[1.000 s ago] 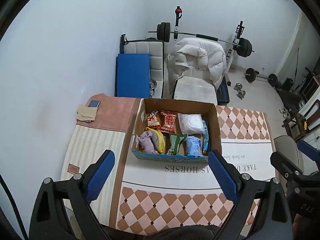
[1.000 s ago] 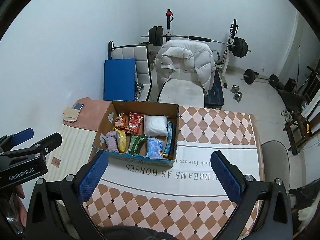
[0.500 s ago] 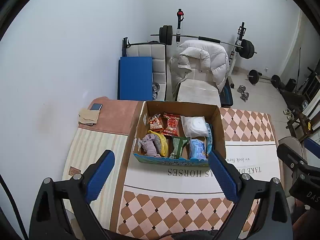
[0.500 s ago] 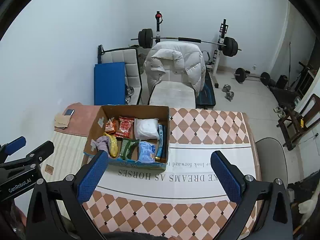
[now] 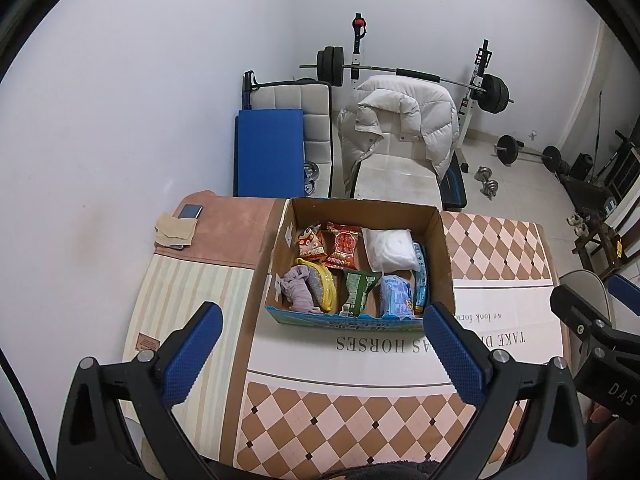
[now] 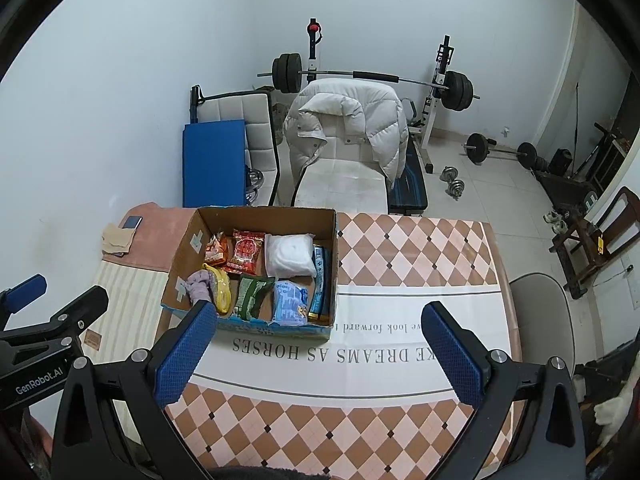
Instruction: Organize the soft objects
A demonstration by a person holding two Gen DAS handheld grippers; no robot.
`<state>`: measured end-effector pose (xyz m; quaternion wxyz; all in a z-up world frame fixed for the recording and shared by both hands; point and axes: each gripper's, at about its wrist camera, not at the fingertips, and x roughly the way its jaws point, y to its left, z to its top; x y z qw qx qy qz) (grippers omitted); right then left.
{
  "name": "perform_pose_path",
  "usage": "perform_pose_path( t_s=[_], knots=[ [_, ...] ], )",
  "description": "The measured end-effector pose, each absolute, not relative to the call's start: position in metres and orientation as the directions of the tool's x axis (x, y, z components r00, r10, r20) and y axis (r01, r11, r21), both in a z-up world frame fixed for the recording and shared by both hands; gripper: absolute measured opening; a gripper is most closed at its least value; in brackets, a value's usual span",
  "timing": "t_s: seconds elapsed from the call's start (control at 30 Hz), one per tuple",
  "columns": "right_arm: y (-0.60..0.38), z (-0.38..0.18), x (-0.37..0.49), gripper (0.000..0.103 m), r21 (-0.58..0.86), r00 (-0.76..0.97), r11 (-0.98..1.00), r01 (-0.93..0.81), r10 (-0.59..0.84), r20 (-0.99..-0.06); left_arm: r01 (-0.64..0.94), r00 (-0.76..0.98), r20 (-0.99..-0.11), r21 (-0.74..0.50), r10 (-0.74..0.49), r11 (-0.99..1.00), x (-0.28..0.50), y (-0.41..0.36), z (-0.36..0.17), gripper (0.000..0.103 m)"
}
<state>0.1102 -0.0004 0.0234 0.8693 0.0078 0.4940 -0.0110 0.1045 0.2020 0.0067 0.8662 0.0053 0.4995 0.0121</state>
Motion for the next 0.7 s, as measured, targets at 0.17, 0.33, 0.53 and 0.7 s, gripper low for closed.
perform_pose_path(
  t_s=[0.17, 0.33, 0.53, 0.7],
  knots=[
    [-0.0027, 0.0236, 0.1105, 0.103, 0.005, 0.514, 1.000, 0.029, -0.010, -0.858, -0.011, 0.499, -0.866, 0.025, 0.027, 1.000, 0.1051, 0.2007, 0.0063, 0.103],
    [-0.0040, 0.0236, 0.1103, 0.103, 0.004, 0.511, 1.000, 0.027, -0.010, -0.859, -0.015, 0.496, -0.868, 0.020, 0.025, 1.000, 0.1049, 0.2009, 0.0060, 0.103],
    [-0.0061, 0.0244, 0.1095, 0.103, -0.003, 0.512, 1.000, 0.029, -0.018, -0.859, -0.010, 0.495, -0.869, 0.023, 0.025, 1.000, 0.1070, 0.2017, 0.0052, 0.103],
    [-0.0064, 0.0252, 0.1097, 0.103, -0.004, 0.512, 1.000, 0.026, -0.017, -0.859, -0.008, 0.492, -0.870, 0.020, 0.021, 1.000, 0.1078, 0.2020, 0.0048, 0.103]
  ],
)
